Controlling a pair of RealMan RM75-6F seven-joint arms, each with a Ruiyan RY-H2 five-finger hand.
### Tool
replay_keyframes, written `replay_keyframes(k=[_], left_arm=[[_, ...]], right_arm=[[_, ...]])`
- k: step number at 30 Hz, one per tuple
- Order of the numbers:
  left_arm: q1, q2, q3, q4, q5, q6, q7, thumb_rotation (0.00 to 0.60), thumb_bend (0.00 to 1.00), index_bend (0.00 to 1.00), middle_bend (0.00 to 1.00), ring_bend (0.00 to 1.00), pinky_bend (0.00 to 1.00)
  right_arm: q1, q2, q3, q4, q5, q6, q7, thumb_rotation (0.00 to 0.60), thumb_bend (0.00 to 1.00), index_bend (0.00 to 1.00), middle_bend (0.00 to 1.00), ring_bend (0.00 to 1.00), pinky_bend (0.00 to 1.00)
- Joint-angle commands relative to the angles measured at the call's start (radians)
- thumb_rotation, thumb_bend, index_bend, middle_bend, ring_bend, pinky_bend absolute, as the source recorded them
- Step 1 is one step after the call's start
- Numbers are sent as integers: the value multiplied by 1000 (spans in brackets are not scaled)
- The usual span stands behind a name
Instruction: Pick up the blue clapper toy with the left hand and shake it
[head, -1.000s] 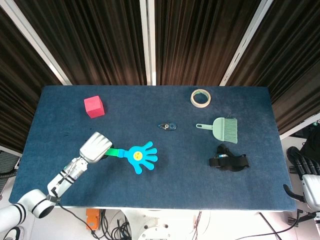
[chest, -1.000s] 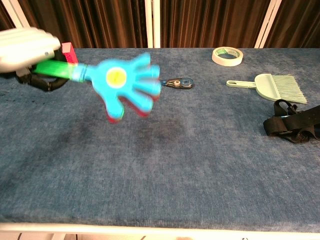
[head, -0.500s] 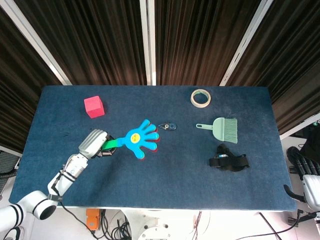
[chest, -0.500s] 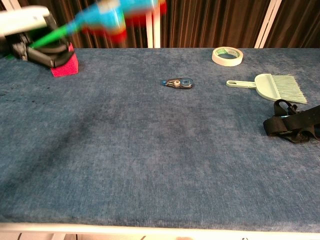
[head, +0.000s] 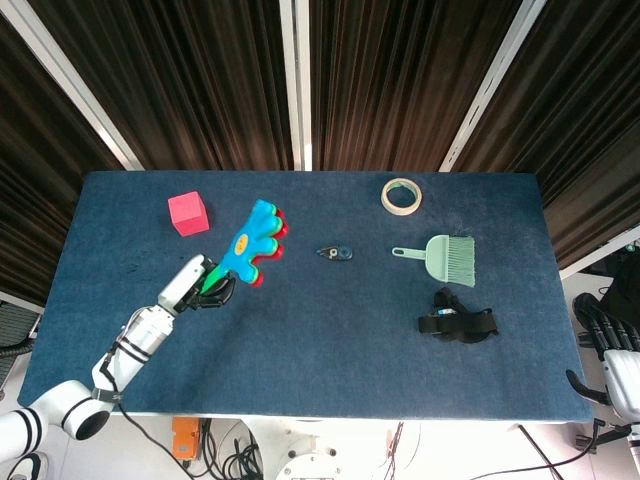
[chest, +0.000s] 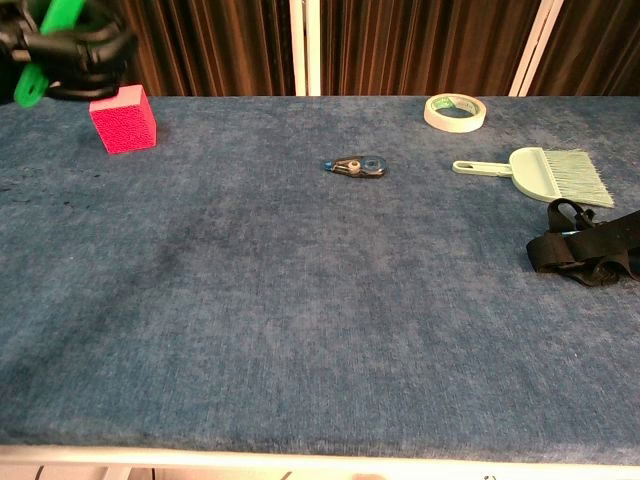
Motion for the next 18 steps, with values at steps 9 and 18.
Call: replay_keyframes(k=[9, 18], left_arm=[[-99, 18, 127, 39, -137, -378, 958, 600, 635, 1000, 1000, 1000, 1000], [-45, 26, 23, -83, -216, -228, 672, 600, 636, 1000, 1000, 1000, 1000]], right_arm=[[2, -2, 2, 10, 5, -6, 14, 600, 212, 0, 28, 0, 0], [-4, 3, 5, 11, 7, 6, 21, 600, 212, 0, 29, 0, 0]])
